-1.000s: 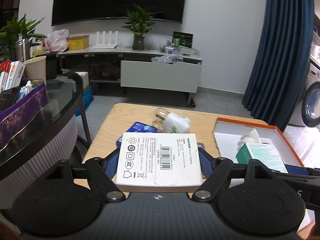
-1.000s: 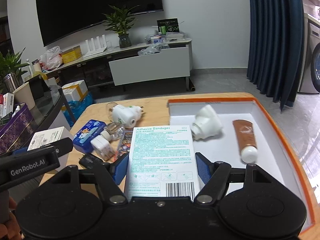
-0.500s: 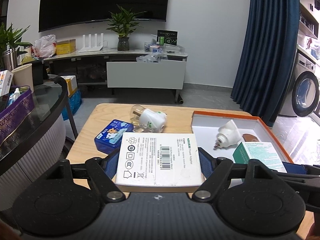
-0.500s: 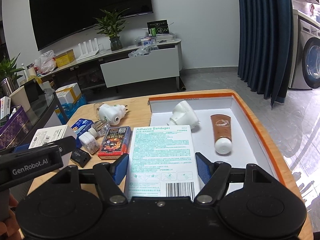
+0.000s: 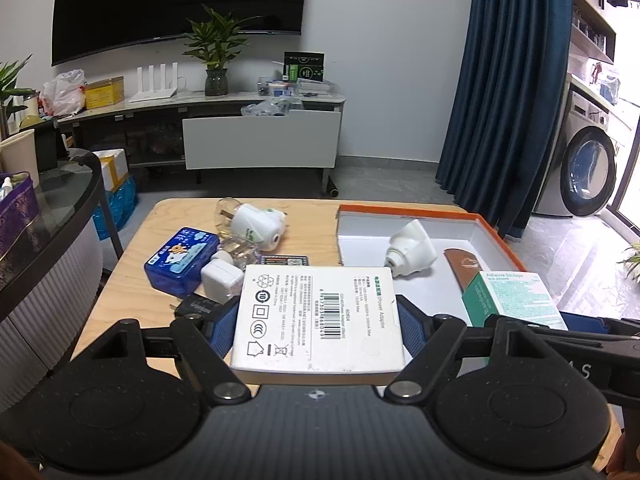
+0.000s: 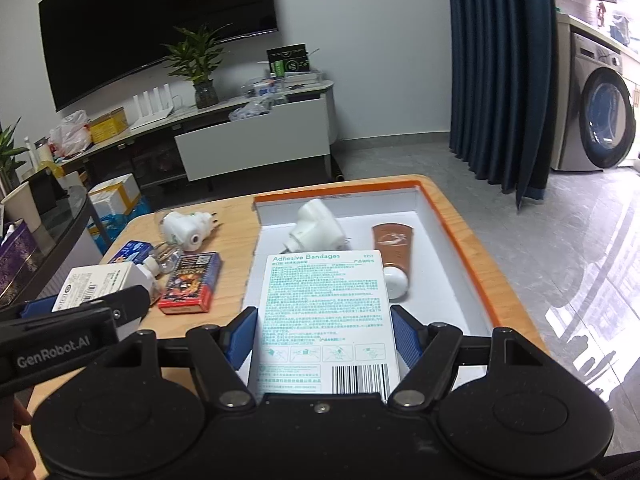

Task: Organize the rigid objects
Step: 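Carry the white box and bandage box over the white lid, then hold both boxes above the lid beside the placed adapter and tube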

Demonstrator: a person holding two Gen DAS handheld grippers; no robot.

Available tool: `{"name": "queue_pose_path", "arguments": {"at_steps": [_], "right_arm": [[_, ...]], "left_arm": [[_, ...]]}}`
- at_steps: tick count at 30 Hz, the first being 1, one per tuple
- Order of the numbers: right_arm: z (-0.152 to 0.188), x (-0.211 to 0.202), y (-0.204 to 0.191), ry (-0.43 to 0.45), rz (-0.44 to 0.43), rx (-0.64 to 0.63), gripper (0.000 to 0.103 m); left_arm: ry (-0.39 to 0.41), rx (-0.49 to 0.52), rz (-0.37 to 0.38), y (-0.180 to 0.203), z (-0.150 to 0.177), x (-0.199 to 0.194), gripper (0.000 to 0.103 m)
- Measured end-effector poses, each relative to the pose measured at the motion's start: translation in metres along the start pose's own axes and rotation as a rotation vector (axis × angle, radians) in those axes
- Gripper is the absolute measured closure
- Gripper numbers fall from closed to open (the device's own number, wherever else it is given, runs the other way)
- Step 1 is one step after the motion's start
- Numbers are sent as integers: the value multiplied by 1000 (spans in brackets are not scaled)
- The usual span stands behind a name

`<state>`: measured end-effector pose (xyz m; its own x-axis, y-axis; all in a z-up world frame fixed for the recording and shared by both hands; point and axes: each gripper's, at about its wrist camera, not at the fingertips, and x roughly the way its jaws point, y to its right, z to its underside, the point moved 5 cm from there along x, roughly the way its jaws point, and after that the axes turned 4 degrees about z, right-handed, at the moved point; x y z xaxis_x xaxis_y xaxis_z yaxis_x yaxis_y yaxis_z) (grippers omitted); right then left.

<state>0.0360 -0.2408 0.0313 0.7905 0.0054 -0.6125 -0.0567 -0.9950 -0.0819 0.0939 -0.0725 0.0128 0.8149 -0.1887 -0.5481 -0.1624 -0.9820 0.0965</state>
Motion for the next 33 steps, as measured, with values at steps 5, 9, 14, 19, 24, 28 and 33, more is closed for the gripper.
{"name": "queue_pose_path", "arguments": {"at_steps": [5,9,14,19,24,28,33], "right_arm": [[1,-3,12,4,17,12,19],[1,-4,20,2,28,19,19],[1,-6,30,4,44,27,19],[1,-7,37,8,55,35,19],[1,-7,41,8,62,39,19],[1,-6,45,9,68,44,19],[0,-5,47,9,72,46,19]], "left_arm": [[-2,2,12,10,2,0,24],[-4,8,22,18,3,0,24],[-4,17,32,27,3,1,24],[-4,24,41,34,3,2,24],[-5,25,47,39,3,4,24],[-7,30,52,43,4,5,24],[-10,34,55,47,4,6,24]]}}
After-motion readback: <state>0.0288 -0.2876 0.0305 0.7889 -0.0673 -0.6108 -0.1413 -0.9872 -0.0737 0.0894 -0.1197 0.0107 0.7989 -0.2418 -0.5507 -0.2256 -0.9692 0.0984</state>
